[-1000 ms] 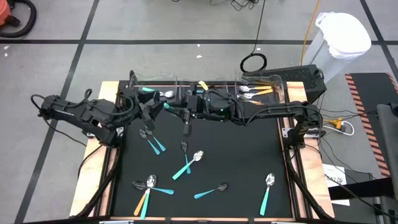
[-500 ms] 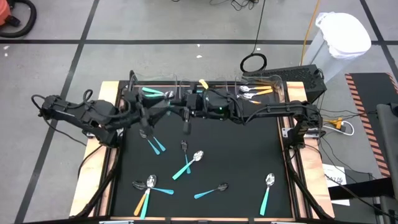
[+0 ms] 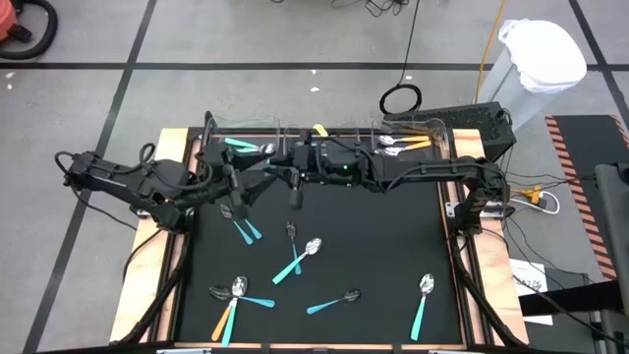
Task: Sort silverware by color (type)
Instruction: Put the light blue spoon into the left transparent bin
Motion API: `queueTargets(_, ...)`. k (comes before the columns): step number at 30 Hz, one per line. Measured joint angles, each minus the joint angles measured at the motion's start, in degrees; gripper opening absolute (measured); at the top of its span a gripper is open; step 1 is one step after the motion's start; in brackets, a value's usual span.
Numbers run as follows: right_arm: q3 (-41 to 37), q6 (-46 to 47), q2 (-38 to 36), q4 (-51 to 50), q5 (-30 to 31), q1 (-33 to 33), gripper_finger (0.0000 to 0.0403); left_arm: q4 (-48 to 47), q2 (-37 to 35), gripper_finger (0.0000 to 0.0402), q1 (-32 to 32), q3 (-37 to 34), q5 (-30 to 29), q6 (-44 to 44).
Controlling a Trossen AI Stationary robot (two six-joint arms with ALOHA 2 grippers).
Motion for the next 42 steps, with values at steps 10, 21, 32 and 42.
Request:
queueTargets(10,0.0,1.82,0.0,-0.73,0.99,0.15,0.0057,1.7,-0.01,0.0277,0.14,0.0,2.22,2.24)
queueTargets(21,0.0,1.26,0.0,0.36,1.42,0.05,0.0057,-1.56,-0.06,0.0276,0.05,0.0,-6.08,1.75)
queueTargets(32,0.0,-0.25,-0.01,0.23,1.03,0.12,0.0057,-5.16,-0.14,0.0182,1.35,0.0,-6.99,0.65)
queueTargets(42,0.0,-0.17,-0.07,-0.95,1.42,0.09,0.0058,-5.26,-0.31,0.0015,1.93,0.0,-6.84,4.17)
